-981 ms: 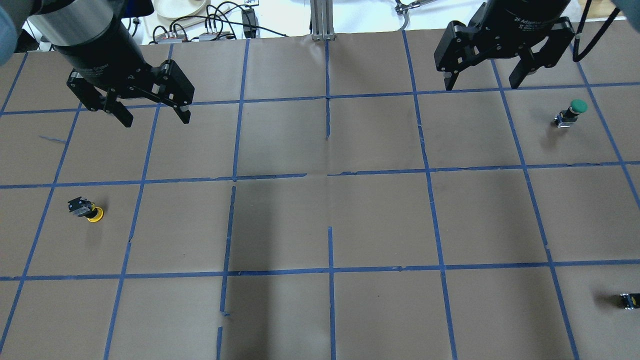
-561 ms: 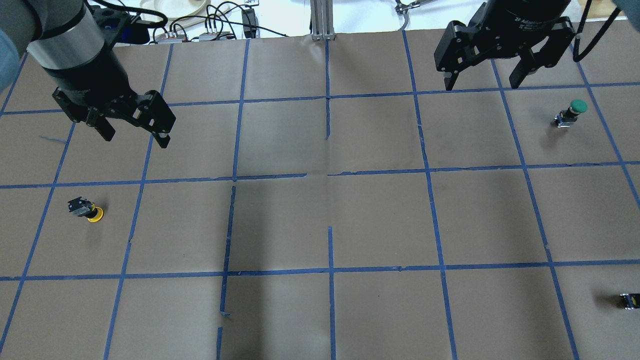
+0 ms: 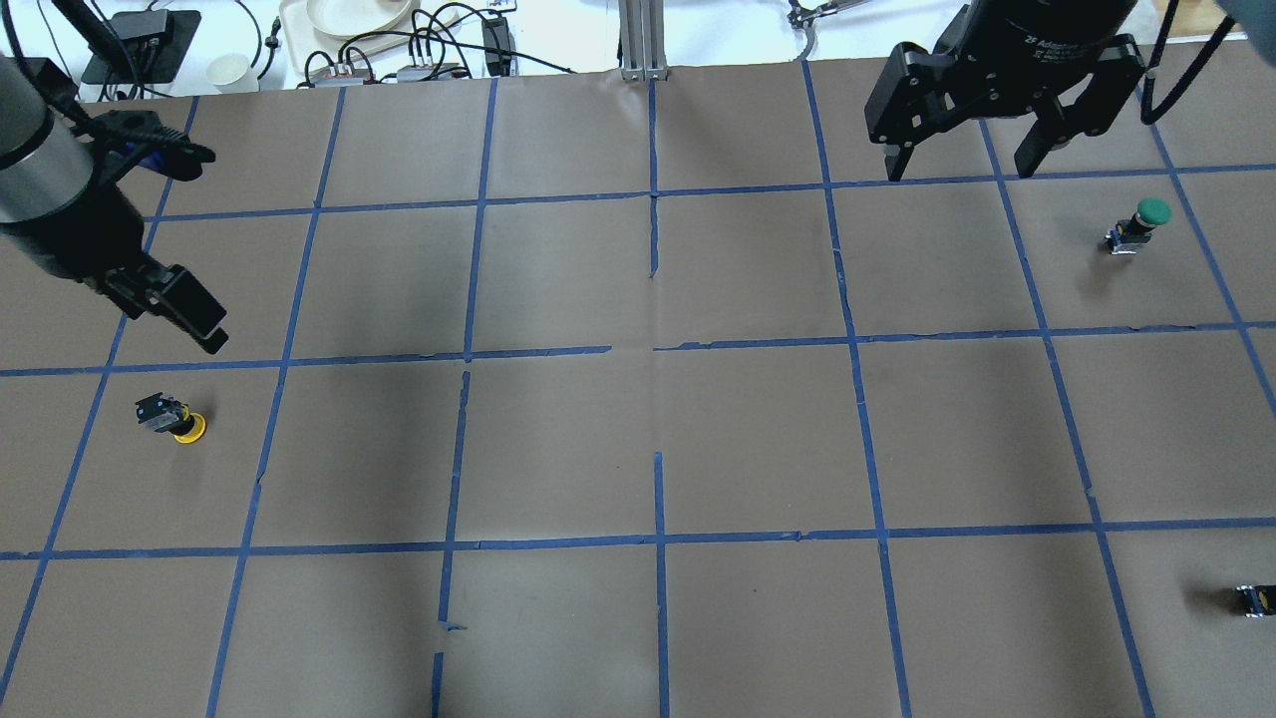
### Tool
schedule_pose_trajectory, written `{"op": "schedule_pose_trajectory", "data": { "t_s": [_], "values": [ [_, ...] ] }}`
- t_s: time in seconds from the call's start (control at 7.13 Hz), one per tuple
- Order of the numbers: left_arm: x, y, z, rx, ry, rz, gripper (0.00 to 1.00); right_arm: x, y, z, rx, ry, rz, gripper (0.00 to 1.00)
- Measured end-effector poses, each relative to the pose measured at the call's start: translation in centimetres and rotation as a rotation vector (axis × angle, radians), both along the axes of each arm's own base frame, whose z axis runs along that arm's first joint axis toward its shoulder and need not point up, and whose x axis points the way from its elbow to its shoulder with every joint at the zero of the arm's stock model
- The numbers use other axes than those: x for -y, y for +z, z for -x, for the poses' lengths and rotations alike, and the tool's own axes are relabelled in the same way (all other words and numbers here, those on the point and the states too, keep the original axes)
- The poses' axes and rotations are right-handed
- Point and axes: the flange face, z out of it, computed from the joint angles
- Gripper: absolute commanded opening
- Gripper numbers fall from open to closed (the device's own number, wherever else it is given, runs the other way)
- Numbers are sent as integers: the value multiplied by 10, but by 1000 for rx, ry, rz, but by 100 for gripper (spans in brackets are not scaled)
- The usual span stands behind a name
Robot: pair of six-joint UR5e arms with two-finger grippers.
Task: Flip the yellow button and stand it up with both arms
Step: 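Move the left gripper down over the yellow button lying on its side, then close the left gripper on the yellow button's base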
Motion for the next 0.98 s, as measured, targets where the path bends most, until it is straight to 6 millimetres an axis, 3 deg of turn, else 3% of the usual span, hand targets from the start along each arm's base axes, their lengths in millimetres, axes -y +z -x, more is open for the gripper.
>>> {"op": "schedule_pose_trajectory", "data": {
  "t_s": [0.14, 0.42, 0.98],
  "values": [
    [-8, -24, -38, -34, -55, 10, 99, 0, 0, 0, 0, 1, -1, 100],
    [-21, -75, -91, -43, -226, 75, 98, 0, 0, 0, 0, 0, 0, 100],
    [-19, -142, -142, -76, -588, 120, 98, 0, 1, 0, 0, 0, 2, 100]
  ]
}}
